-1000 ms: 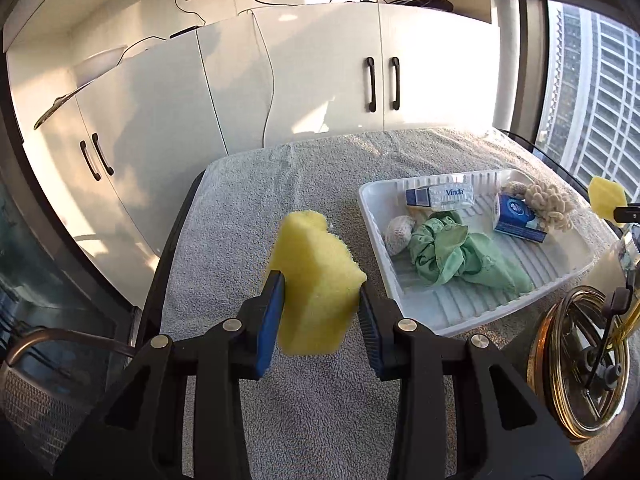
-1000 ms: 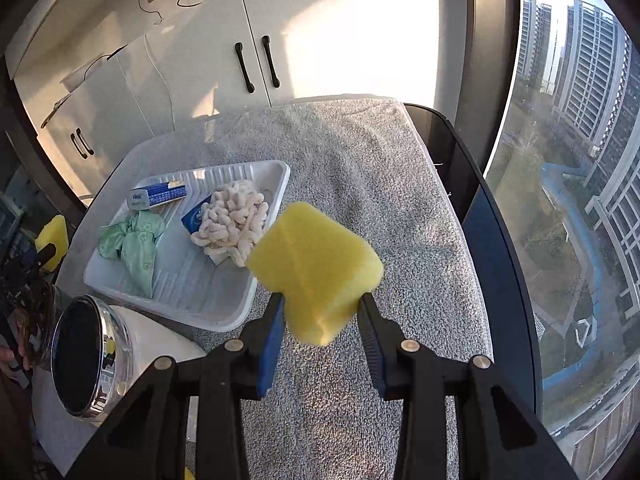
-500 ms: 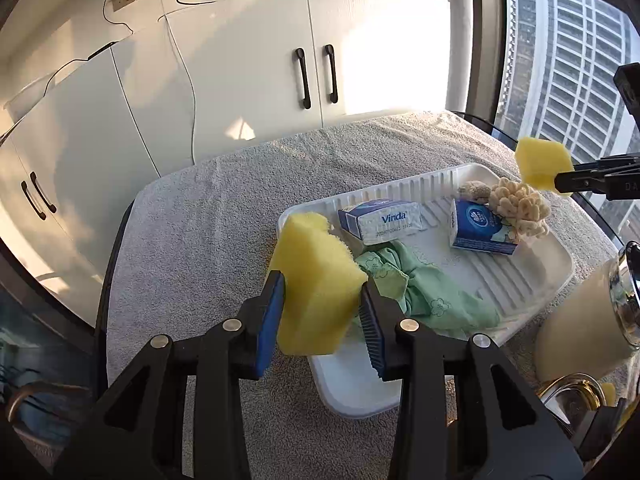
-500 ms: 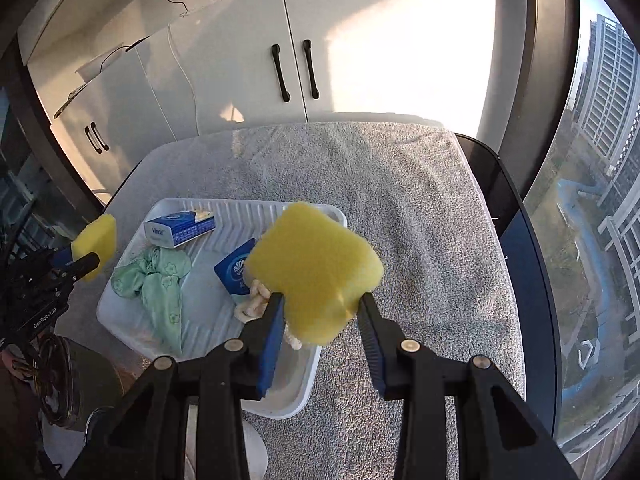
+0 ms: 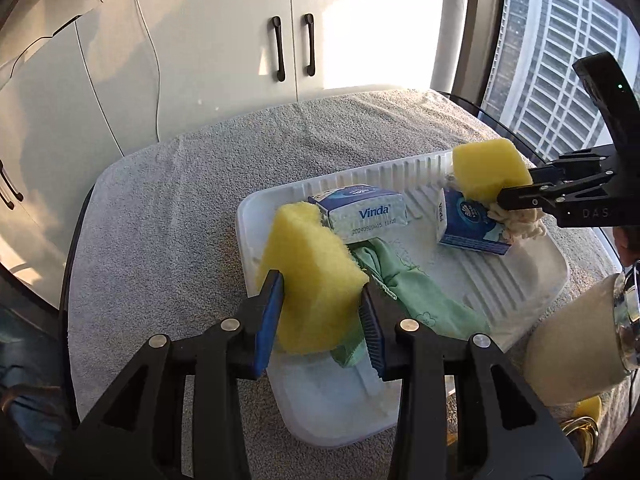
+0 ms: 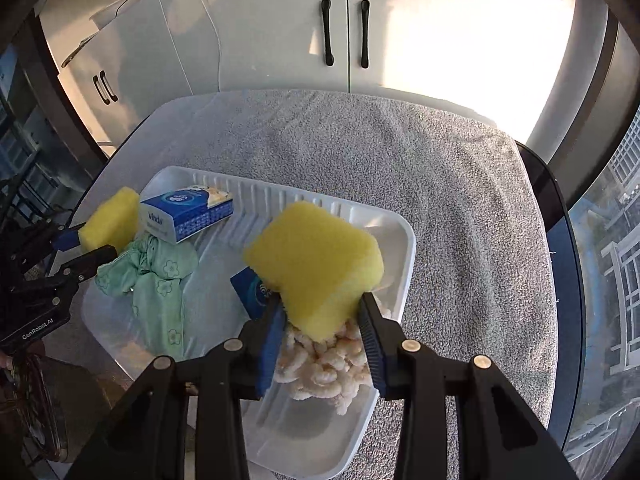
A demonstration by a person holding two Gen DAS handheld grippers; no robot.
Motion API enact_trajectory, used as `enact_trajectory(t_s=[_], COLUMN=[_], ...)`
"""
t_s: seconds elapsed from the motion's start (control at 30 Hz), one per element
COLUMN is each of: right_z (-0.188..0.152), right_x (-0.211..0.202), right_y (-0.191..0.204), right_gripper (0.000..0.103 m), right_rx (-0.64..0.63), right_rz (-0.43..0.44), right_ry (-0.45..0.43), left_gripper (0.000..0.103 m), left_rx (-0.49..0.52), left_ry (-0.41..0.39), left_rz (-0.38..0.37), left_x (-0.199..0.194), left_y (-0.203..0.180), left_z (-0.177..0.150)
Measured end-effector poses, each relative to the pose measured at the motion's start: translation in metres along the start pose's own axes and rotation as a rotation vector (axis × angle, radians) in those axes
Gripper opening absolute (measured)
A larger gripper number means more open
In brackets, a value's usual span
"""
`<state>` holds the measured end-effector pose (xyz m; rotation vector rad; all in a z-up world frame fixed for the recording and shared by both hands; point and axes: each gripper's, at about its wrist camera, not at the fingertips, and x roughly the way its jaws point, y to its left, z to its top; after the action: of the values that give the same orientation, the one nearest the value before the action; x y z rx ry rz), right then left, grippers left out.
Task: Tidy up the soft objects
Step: 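Release the yellow sponge into the tray with the left tool while the right tool releases its sponge, then withdraw both open tools from the tray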
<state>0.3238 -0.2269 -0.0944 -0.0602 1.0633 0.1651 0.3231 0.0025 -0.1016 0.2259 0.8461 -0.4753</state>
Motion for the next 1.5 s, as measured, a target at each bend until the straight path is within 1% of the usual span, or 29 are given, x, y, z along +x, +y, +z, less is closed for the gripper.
enact_trajectory(t_s=[0.07, 0.1, 0.13, 0.2, 0.27, 0.33, 0.47, 0.6, 0.83, 0.87, 0.93, 1.1, 1.17, 1.23, 1.37, 1.47, 1.5], right_z=[-0.002, -0.002, -0.003, -0.003, -0.004, -0.004, -0.007, -0.01, -0.018, -0.019, -0.022, -0.031, -0.036, -0.041, -0.053, -0.062, -0.065], right_x=[0.004, 0.005, 0.005, 0.004, 0.003, 0.003, -0.001, -0.007, -0.023, -0.026, -0.032, -0.045, -0.049, -0.053, -0.059, -0.065, -0.067], right_y=[-0.001, -0.001, -0.002, -0.004, -0.004, -0.003, 0.001, 0.003, 0.001, 0.001, 0.0, -0.01, -0.016, -0.021, -0.033, -0.04, -0.043], right_gripper=[0.04, 0.04, 0.04, 0.04, 0.041, 0.047, 0.048, 0.048, 0.049, 0.05, 0.058, 0.059, 0.062, 0.066, 0.068, 0.071, 0.074], right_rx=[0.0, 0.001, 0.003, 0.008, 0.008, -0.004, -0.031, -0.029, -0.015, -0.014, -0.009, 0.026, 0.045, 0.065, 0.105, 0.133, 0.142], right_rz=[-0.002, -0.003, 0.0, 0.006, 0.007, 0.009, -0.006, 0.001, -0.002, -0.008, -0.02, -0.042, -0.051, -0.066, -0.071, -0.085, -0.091], right_ry=[0.011, 0.015, 0.013, 0.01, 0.011, 0.02, 0.019, 0.014, 0.0, -0.005, -0.018, -0.039, -0.04, -0.043, -0.041, -0.044, -0.044], left_gripper=[0.038, 0.042, 0.049, 0.059, 0.059, 0.059, 0.059, 0.059, 0.059, 0.059, 0.059, 0.059, 0.059, 0.059, 0.059, 0.059, 0.059], left_rx=[0.004, 0.007, 0.006, -0.012, -0.038, -0.056, -0.069, -0.078, -0.071, -0.076, -0.081, -0.096, -0.118, -0.131, -0.15, -0.174, -0.184], left_ry=[0.001, 0.002, 0.004, 0.011, -0.001, -0.009, -0.02, -0.038, -0.092, -0.093, -0.097, -0.1, -0.101, -0.106, -0.126, -0.139, -0.139], left_rz=[-0.002, -0.006, -0.007, -0.013, -0.043, -0.055, -0.054, -0.055, -0.019, -0.019, -0.012, 0.016, 0.023, 0.034, 0.075, 0.104, 0.113], left_x=[0.0, 0.0, 0.0, -0.001, -0.004, -0.007, -0.012, -0.02, -0.043, -0.045, -0.05, -0.059, -0.062, -0.066, -0.078, -0.086, -0.088], left_y=[-0.002, -0.002, -0.003, -0.002, 0.001, 0.003, 0.004, 0.003, -0.002, -0.003, -0.003, -0.002, 0.001, 0.004, 0.009, 0.015, 0.018], left_z=[0.0, 0.0, 0.0, 0.0, 0.0, 0.002, 0.004, 0.004, 0.002, 0.001, -0.001, -0.008, -0.012, -0.016, -0.023, -0.028, -0.031])
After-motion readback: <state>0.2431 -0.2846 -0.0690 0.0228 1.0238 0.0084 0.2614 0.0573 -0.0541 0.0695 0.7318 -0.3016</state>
